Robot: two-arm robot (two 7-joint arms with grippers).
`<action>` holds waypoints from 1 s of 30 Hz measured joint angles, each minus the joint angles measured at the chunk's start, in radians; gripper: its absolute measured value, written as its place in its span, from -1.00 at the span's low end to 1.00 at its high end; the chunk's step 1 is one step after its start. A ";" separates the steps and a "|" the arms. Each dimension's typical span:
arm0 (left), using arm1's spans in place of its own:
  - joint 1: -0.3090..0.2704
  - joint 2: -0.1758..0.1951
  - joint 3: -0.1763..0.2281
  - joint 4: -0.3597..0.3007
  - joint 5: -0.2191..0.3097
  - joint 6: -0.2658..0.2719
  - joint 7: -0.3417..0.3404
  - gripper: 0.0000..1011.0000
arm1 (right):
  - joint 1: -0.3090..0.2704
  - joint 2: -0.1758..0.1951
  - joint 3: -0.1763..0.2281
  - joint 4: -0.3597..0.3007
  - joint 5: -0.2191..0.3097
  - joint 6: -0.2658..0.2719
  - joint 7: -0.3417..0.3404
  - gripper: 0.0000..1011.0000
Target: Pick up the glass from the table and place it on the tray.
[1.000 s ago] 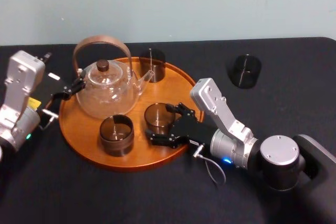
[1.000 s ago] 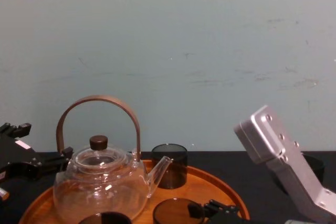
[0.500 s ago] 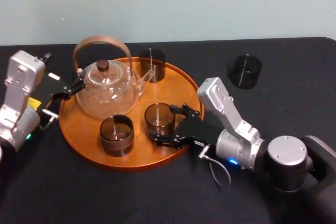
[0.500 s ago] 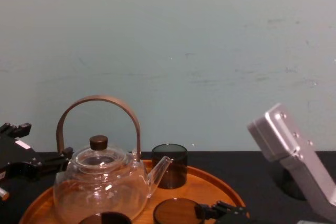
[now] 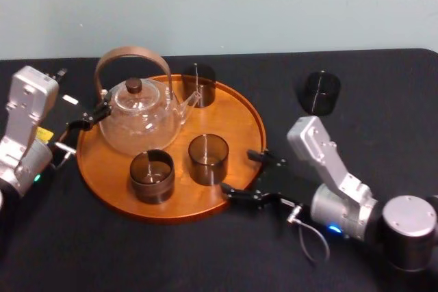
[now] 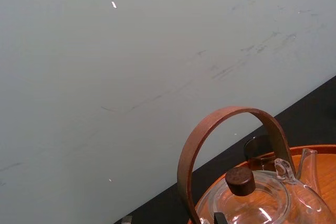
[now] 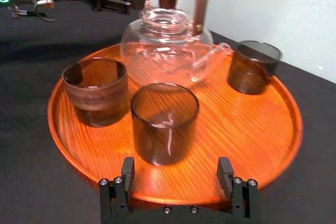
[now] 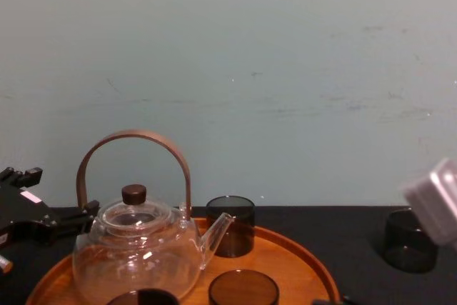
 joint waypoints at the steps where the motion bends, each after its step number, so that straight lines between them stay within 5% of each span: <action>1: 0.000 0.000 0.000 0.000 0.000 0.000 0.000 1.00 | -0.007 0.006 0.005 -0.007 0.002 0.000 -0.002 0.98; 13: 0.000 0.000 0.000 0.000 0.000 0.000 0.000 1.00 | -0.095 0.079 0.113 -0.078 0.053 -0.009 -0.049 0.98; 30: 0.000 0.000 0.000 0.000 0.000 0.000 0.000 1.00 | -0.110 0.087 0.224 -0.059 0.083 -0.009 -0.103 0.98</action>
